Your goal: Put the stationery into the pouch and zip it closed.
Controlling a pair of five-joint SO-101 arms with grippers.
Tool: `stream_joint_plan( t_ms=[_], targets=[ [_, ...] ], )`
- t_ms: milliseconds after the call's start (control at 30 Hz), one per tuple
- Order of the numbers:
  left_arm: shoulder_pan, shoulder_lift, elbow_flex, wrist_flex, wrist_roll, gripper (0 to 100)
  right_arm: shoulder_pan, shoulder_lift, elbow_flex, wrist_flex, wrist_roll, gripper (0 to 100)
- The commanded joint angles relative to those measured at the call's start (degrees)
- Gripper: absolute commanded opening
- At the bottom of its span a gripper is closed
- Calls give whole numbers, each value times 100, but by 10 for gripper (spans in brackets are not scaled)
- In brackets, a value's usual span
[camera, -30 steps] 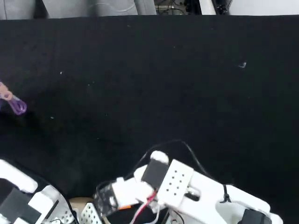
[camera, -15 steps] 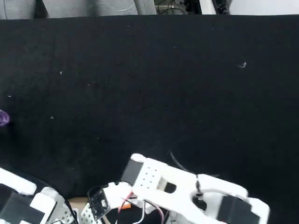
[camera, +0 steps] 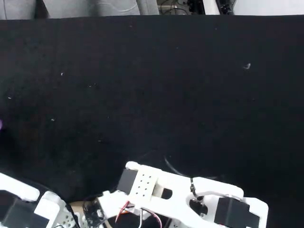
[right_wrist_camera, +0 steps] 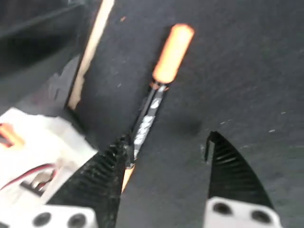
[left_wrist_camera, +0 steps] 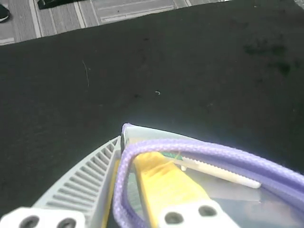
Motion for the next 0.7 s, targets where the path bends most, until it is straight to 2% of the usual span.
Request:
stream_joint_plan(
  t_ms=[0, 167, 300, 567, 667],
  targets=[
    [-31, 79, 374, -273, -88, 27, -9, 31, 101, -325, 26, 240],
    [-31, 79, 523, -404, -97, 27, 0, 40, 163, -255, 18, 232],
    [-31, 79, 549, -404, -97, 27, 0, 40, 136, 18, 53, 171],
    [-31, 88, 558, -387, -97, 27, 9, 40, 347, 220, 18, 158],
    [-31, 88, 558, -369, -97, 27, 9, 40, 330, 185, 18, 104]
  ],
)
